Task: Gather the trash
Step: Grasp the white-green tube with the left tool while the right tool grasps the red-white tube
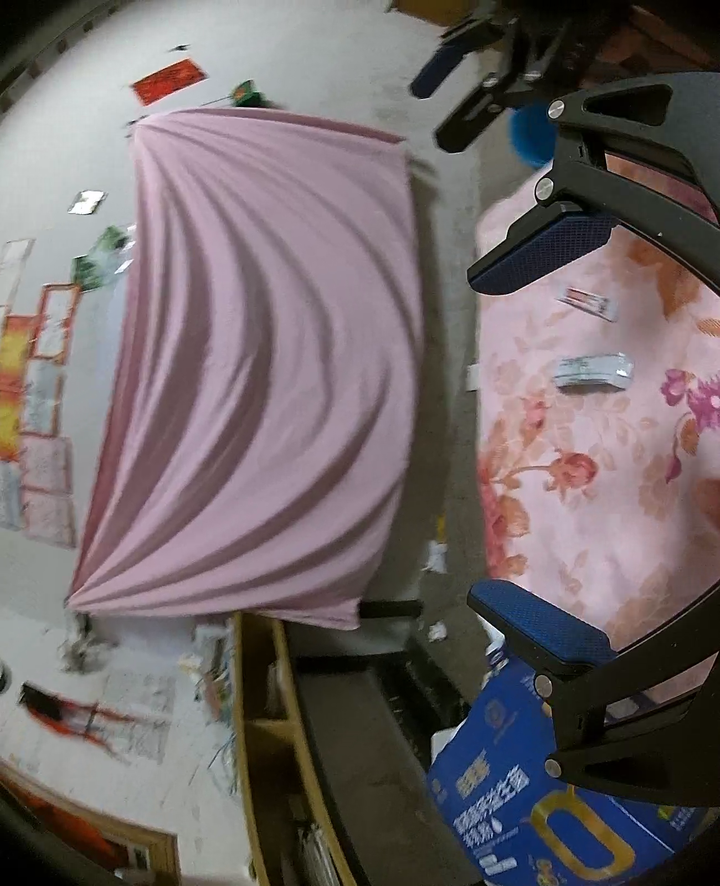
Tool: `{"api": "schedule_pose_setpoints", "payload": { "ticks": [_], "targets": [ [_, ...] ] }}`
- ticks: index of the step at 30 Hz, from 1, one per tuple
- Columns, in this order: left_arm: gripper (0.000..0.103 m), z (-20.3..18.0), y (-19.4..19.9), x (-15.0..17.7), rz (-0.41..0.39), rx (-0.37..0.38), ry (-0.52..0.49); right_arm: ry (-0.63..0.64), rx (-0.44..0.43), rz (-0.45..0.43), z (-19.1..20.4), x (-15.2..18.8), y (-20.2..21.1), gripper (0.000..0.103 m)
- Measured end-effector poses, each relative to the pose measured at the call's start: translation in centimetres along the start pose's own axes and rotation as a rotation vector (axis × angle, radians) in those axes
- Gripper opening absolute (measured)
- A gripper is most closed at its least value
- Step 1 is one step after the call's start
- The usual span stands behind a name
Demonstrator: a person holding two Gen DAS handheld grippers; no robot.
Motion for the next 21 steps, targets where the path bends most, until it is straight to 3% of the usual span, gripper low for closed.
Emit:
{"api": "schedule_pose_setpoints", "payload": {
  "ticks": [11,16,21],
  "targets": [
    [0.098,-0.2,-6.4,2.6,0.307,0.057,0.020,-0.026,0.001,0.194,-0.3,1.7,-3.8,0.103],
    [0.070,-0.6,-9.0,4.0,0.432,0.116,0.012,-0.067,0.009,0.298,-0.7,2.5,-5.4,0.103],
    [0.056,-1.8,-10.8,4.9,0.520,0.149,-0.026,-0.127,-0.008,0.379,-1.2,3.2,-6.7,0.096]
  ]
}}
Point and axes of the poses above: each gripper's, at about its wrist camera, not at the fingertips, and y roughly against the way its jaws point, z to its left, x to its underside, the point moved 1 cm from there along -y, roughly the way its jaws point, and after that the axes turned 2 degrees about z, right-handed, at the moved point
